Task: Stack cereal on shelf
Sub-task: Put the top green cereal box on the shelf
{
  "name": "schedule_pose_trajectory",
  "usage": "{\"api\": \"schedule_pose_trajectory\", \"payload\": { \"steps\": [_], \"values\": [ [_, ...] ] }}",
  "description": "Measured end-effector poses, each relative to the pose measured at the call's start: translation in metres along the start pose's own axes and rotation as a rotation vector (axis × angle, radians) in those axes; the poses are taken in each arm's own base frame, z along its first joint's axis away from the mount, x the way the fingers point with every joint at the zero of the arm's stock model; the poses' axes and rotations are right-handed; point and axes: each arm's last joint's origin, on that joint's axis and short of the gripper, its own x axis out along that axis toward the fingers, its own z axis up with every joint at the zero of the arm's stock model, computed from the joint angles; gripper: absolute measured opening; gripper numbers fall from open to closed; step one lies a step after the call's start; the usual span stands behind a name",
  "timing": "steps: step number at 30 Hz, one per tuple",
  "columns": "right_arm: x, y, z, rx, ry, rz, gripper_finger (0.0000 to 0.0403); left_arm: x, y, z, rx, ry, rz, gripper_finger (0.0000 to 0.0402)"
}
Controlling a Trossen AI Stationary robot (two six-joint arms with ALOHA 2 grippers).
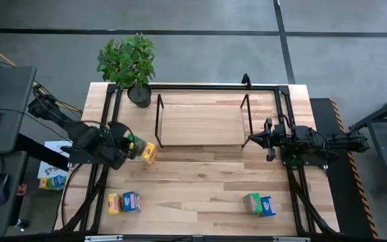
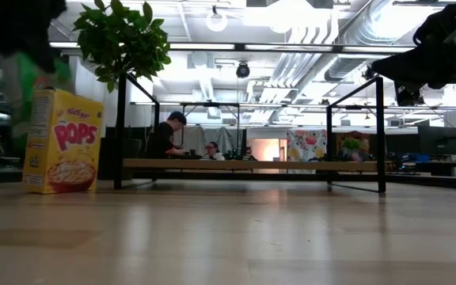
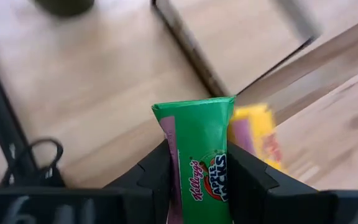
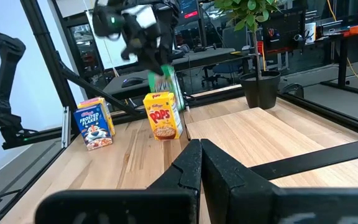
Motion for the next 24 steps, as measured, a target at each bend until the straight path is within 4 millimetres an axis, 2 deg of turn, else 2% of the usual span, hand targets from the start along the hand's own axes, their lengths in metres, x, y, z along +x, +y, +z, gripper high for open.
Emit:
{"api": "schedule_pose_trajectory", "payload": {
  "steps": [8,14,19,24],
  "values": [
    [0.0,0.0,0.0,0.0,0.001,0.0,0.0,-0.06,0.004,0.048,0.004,-0.239,-0.181,0.0111],
    [0.0,0.0,0.0,0.0,0.0,-0.001,0.0,-0.093,-0.009,0.075,0.058,-0.468,-0.278,0.0111],
    [0.0,0.0,0.0,0.0,0.0,0.0,0.0,-0.097,-0.039,0.091,0.156,-0.549,-0.307,0.011],
    [0.0,0.0,0.0,0.0,0.0,0.0,0.0,-0.086,-0.075,0.111,0.315,-0.557,-0.28,0.011]
  ]
}}
